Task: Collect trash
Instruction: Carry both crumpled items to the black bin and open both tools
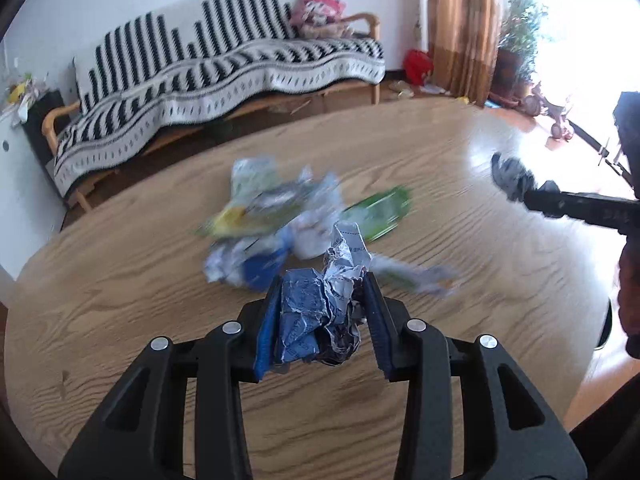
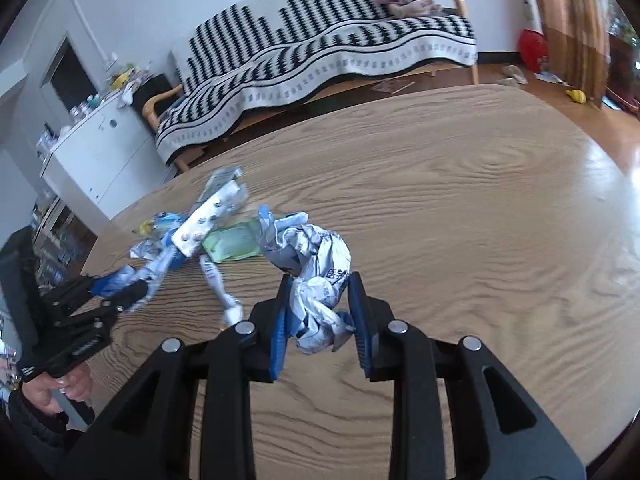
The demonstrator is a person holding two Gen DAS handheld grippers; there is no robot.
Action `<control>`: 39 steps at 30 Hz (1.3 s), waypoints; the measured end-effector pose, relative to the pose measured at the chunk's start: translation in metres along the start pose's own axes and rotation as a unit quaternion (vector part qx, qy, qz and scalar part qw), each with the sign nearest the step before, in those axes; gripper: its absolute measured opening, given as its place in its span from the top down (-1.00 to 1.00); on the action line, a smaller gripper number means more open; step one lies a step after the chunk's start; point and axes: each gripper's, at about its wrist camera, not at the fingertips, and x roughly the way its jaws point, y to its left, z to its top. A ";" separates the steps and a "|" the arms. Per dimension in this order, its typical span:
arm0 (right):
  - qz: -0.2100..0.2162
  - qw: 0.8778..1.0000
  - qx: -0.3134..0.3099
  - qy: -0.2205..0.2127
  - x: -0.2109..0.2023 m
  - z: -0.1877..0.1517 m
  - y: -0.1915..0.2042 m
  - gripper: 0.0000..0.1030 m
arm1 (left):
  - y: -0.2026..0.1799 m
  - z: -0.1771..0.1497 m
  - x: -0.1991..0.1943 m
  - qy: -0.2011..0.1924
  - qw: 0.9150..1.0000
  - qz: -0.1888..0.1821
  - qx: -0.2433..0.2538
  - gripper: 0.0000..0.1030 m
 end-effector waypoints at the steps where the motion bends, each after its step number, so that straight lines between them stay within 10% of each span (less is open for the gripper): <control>1: -0.006 1.000 0.003 -0.005 -0.008 -0.003 -0.009 0.46 | -0.008 0.003 -0.003 -0.005 1.000 -0.005 0.002 0.25; 12: -0.103 0.992 0.063 -0.048 -0.108 -0.045 -0.133 0.46 | -0.172 0.041 -0.011 -0.054 0.990 -0.112 0.065 0.24; 25: -0.217 0.953 0.200 -0.073 -0.215 -0.144 -0.298 0.46 | -0.388 0.032 0.019 -0.030 0.954 -0.251 0.160 0.24; 39: -0.256 0.922 0.284 -0.058 -0.247 -0.217 -0.376 0.46 | -0.504 -0.010 0.065 0.028 0.918 -0.312 0.241 0.23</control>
